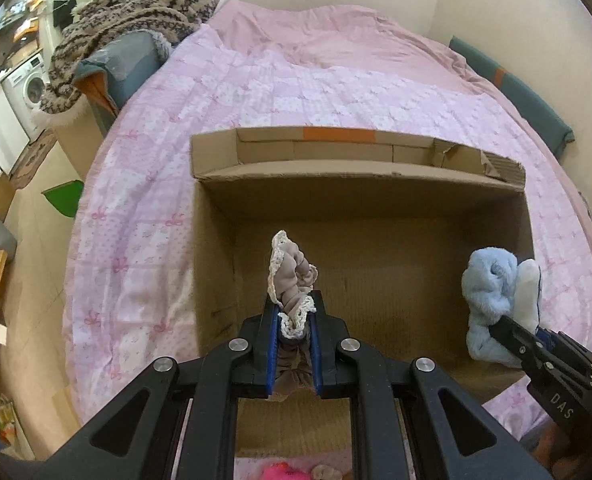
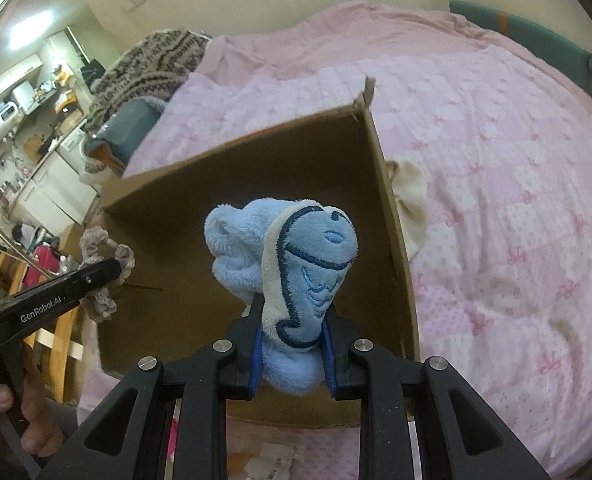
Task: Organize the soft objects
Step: 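Carry the lace scrunchie and fish plush with both tools over the cardboard box, then open both tools to drop the scrunchie and plush into the box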
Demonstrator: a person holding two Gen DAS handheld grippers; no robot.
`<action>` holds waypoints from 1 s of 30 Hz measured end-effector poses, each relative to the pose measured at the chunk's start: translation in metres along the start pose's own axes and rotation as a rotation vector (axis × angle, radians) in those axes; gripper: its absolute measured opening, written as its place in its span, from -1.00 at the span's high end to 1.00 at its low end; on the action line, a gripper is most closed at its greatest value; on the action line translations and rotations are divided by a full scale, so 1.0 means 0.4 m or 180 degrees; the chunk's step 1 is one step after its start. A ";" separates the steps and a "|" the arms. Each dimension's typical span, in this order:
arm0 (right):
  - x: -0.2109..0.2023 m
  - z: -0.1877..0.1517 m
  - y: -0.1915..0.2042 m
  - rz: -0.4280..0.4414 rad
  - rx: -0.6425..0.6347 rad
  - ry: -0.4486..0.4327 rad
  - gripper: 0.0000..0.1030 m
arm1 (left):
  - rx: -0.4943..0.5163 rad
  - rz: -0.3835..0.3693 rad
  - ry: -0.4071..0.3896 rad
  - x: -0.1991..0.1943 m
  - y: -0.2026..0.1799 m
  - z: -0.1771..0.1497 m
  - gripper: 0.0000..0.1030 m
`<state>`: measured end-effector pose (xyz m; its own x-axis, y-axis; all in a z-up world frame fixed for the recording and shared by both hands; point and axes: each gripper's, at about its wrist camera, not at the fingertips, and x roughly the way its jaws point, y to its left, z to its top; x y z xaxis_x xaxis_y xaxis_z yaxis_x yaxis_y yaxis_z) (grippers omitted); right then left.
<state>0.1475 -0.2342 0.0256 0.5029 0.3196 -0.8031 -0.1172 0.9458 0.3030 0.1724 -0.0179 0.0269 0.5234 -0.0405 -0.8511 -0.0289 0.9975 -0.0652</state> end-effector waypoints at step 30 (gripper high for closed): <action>0.048 -0.015 -0.008 -0.0025 0.0019 0.0276 0.46 | 0.0069 0.0111 0.0135 0.026 -0.030 -0.026 0.67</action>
<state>0.1523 -0.2306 0.0061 0.4275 0.3164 -0.8468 -0.1085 0.9479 0.2994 0.1693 -0.0309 0.0136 0.4859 -0.0077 -0.8740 -0.0277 0.9993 -0.0242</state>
